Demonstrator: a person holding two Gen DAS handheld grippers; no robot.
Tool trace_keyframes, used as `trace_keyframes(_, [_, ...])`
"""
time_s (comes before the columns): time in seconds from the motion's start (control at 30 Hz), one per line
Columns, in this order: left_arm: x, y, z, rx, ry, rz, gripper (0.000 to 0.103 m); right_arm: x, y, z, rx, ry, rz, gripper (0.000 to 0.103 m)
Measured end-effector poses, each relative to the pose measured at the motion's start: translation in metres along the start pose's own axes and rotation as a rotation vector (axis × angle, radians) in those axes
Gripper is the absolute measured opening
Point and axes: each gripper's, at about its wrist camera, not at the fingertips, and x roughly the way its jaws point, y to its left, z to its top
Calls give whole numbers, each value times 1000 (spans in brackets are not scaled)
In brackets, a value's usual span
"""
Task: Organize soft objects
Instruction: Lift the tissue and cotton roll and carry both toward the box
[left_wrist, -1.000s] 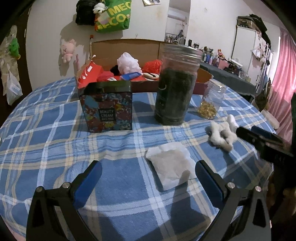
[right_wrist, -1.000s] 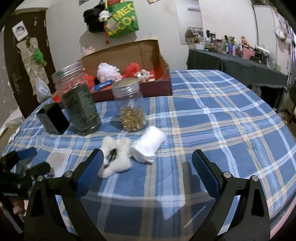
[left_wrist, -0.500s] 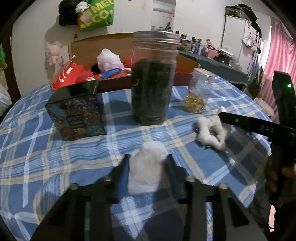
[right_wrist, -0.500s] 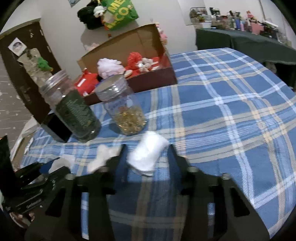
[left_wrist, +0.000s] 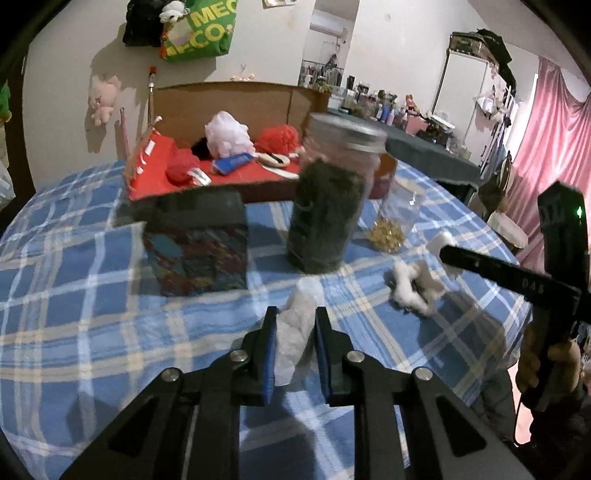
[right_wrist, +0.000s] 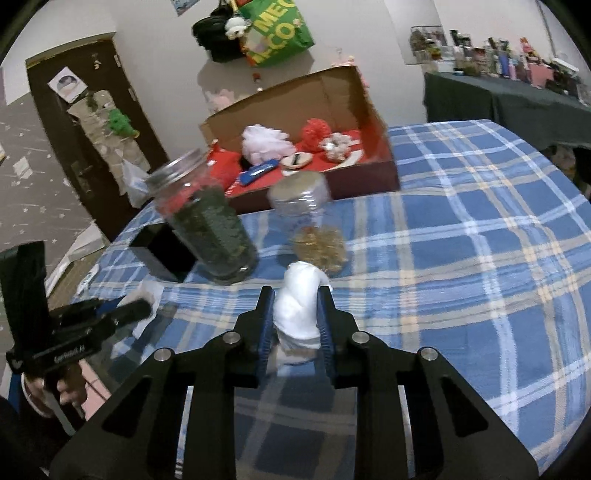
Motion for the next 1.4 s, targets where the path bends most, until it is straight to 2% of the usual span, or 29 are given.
trace_keyframes(0.37, [-7, 15, 8, -7, -7, 0, 19, 11, 21, 4, -40, 21, 42, 22])
trace_keyframes(0.77, [-7, 26, 1, -36, 11, 11, 19, 5, 1, 1, 9, 34, 24, 22])
trace_keyframes(1.4, [-16, 79, -7, -127, 32, 107, 19, 1, -31, 3, 58, 54, -27, 22])
